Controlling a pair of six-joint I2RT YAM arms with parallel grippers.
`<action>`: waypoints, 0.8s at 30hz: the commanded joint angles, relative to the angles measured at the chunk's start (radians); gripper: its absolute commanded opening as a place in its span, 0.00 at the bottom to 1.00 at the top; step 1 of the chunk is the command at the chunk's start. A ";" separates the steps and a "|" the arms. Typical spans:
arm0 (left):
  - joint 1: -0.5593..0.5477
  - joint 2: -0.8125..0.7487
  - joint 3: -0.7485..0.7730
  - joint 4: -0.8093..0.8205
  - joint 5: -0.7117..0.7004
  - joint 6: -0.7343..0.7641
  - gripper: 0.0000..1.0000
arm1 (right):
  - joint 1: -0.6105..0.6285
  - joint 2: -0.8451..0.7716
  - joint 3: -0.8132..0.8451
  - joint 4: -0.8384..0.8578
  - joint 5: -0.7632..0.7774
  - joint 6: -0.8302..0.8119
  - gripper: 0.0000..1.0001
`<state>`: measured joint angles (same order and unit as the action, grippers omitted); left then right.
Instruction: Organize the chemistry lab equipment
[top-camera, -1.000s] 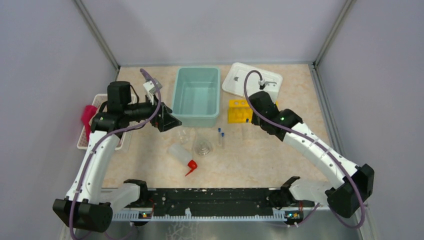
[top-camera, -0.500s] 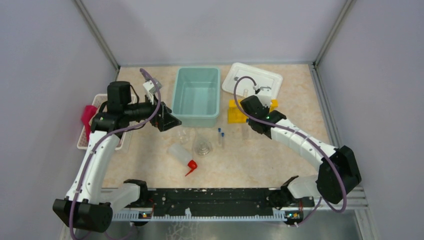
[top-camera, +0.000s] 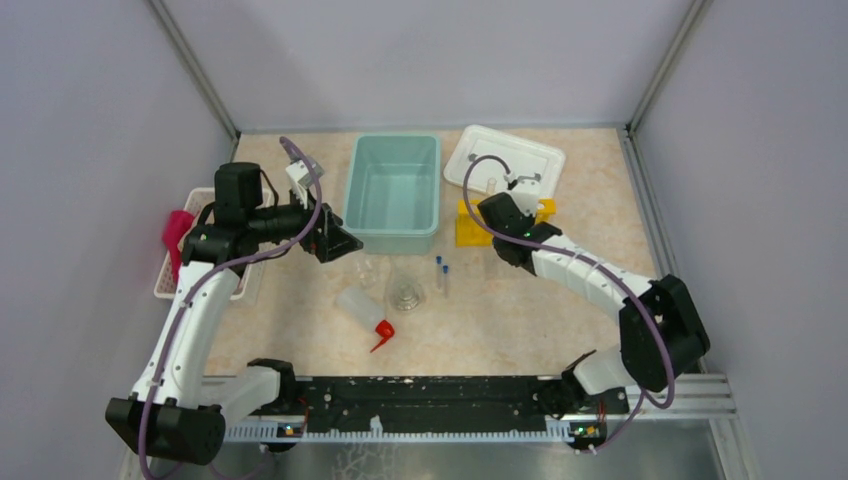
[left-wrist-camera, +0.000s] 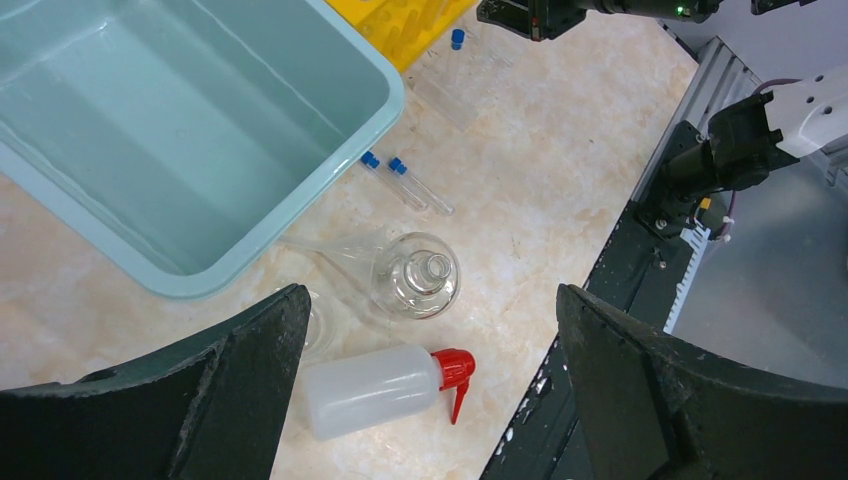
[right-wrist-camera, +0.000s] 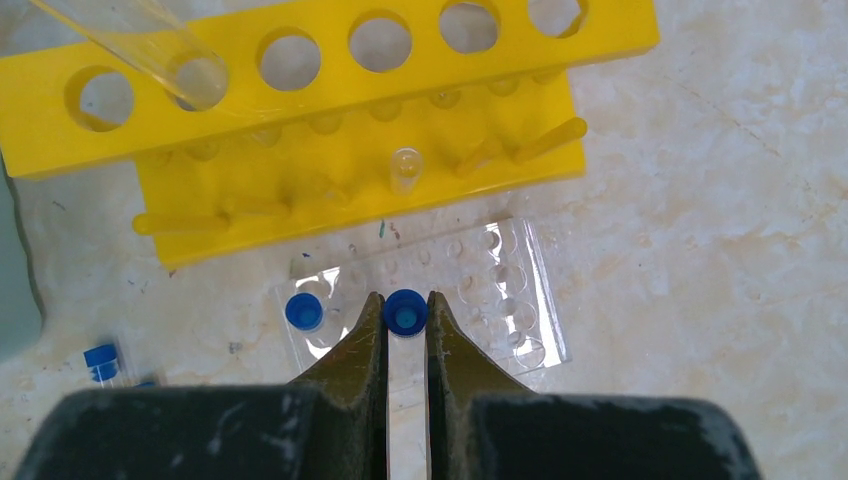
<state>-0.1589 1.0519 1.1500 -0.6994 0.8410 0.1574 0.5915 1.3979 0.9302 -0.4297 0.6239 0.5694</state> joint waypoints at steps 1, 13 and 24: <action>0.002 -0.007 0.015 0.011 0.005 0.007 0.99 | -0.017 0.017 0.001 0.063 0.007 0.012 0.00; 0.002 -0.004 0.024 0.013 0.000 0.005 0.99 | -0.041 0.047 -0.011 0.109 -0.008 0.007 0.00; 0.002 -0.001 0.028 0.015 -0.002 0.005 0.99 | -0.043 0.072 -0.013 0.130 -0.016 0.009 0.00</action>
<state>-0.1589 1.0519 1.1500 -0.6991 0.8375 0.1574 0.5579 1.4593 0.9161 -0.3405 0.6037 0.5690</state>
